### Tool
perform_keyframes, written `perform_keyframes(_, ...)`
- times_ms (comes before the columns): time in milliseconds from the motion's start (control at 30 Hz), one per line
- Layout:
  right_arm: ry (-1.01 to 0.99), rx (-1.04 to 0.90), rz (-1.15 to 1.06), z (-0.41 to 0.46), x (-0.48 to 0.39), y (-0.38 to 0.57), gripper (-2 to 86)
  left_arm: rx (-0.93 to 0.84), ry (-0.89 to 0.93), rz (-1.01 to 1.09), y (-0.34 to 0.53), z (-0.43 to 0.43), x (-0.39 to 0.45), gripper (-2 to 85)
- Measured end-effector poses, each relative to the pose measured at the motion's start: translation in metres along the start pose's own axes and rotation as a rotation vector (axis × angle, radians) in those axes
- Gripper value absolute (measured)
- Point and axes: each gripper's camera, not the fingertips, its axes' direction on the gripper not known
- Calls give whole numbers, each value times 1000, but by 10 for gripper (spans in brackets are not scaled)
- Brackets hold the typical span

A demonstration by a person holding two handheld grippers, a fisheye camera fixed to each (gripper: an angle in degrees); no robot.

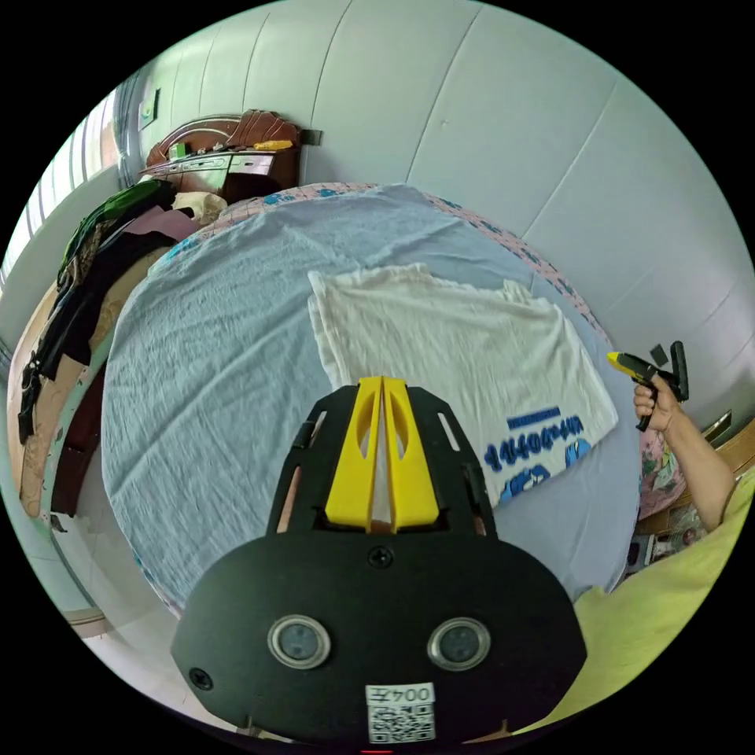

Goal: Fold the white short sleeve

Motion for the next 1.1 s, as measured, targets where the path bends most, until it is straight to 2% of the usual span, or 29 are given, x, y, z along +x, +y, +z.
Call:
perform_keyframes(167, 77, 6, -31, -41, 1, 80, 63, -80, -153, 68, 67, 14, 49, 2)
perform_keyframes(433, 198, -70, -215, -49, -18, 125, 64, -83, -253, 162, 89, 22, 77, 3)
perform_keyframes(800, 226, -118, -348, -50, -32, 135, 76, -123, -187, 112, 95, 21, 76, 3)
perform_keyframes(900, 253, -127, -400, -47, -37, 132, 45, -128, -181, 97, 97, 21, 77, 3)
perform_keyframes(1033, 283, -96, -577, -67, -58, 121, 11, -153, -173, 125, 96, 22, 78, 3)
perform_keyframes(1100, 390, -147, -699, -63, -60, 123, 7, -160, -165, 138, 96, 22, 78, 4)
